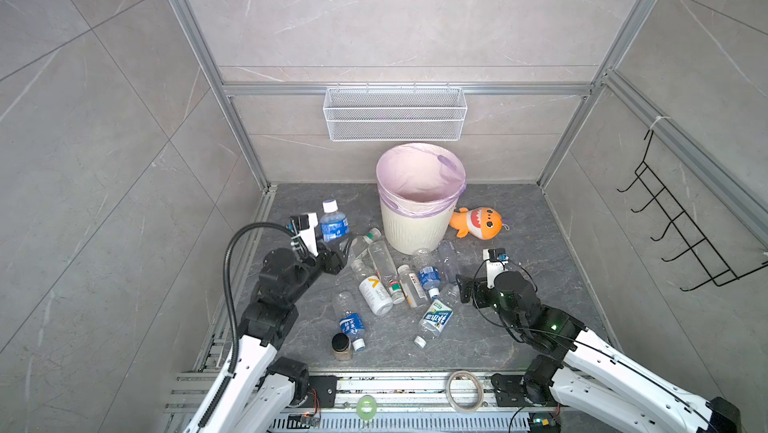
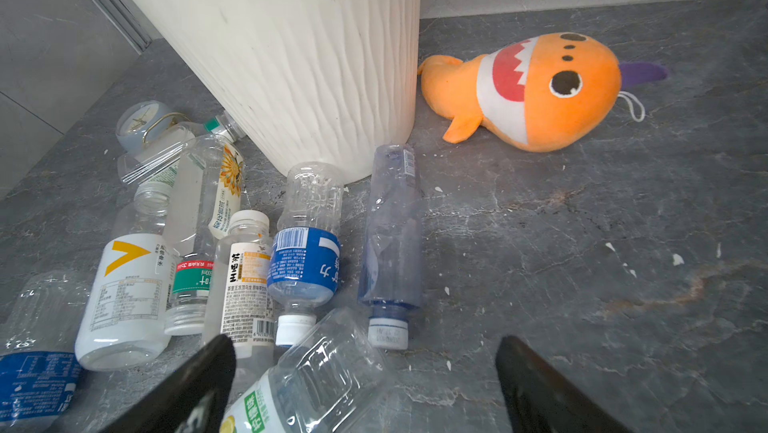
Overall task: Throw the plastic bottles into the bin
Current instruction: 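Carry the blue-labelled bottle with the left gripper above the bin, then open the left gripper to drop the bottle into the bin, then withdraw the left gripper from the bin toward the bottle pile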
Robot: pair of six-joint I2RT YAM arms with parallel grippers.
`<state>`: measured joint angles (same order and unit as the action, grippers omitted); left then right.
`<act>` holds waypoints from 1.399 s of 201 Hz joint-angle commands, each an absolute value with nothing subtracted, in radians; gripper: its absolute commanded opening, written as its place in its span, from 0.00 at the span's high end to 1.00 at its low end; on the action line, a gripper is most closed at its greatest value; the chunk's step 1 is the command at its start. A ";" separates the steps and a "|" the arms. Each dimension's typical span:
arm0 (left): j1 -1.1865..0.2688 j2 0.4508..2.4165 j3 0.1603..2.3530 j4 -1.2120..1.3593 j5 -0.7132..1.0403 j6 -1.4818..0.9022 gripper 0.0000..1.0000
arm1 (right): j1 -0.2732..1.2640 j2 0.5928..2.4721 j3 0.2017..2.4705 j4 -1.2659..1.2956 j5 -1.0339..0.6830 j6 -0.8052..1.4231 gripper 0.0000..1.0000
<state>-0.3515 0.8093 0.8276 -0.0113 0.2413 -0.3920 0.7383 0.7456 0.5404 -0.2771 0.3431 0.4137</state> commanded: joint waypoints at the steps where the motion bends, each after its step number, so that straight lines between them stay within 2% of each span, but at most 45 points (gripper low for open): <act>1: -0.400 1.018 1.088 0.048 0.297 -0.319 0.41 | 0.741 0.736 0.559 -0.266 0.336 0.393 0.01; 29: -0.412 1.427 1.536 -0.019 0.397 -0.334 0.37 | 0.741 0.728 0.565 -0.264 0.330 0.394 0.01; 40: -0.401 1.577 1.706 -0.065 0.414 -0.367 0.20 | 0.742 0.724 0.568 -0.268 0.332 0.398 0.01; 45: -0.396 1.629 1.776 -0.099 0.396 -0.375 0.02 | 0.741 0.722 0.569 -0.271 0.333 0.400 0.01; 61: -0.386 1.700 1.858 -0.092 0.381 -0.402 0.00 | 0.742 0.703 0.573 -0.283 0.333 0.409 0.01; 91: -0.382 1.661 1.834 -0.053 0.398 -0.384 0.00 | 0.742 0.662 0.565 -0.312 0.339 0.412 0.01; 121: -0.383 1.530 1.690 -0.009 0.379 -0.373 0.00 | 0.741 0.663 0.568 -0.332 0.332 0.415 0.01; 232: -0.384 1.152 1.225 -0.072 0.225 -0.328 0.00 | 0.742 0.939 0.694 -0.438 0.333 0.535 0.01; 281: -0.383 0.992 1.006 -0.132 0.182 -0.330 0.00 | 0.745 0.992 0.718 -0.527 0.309 0.701 0.01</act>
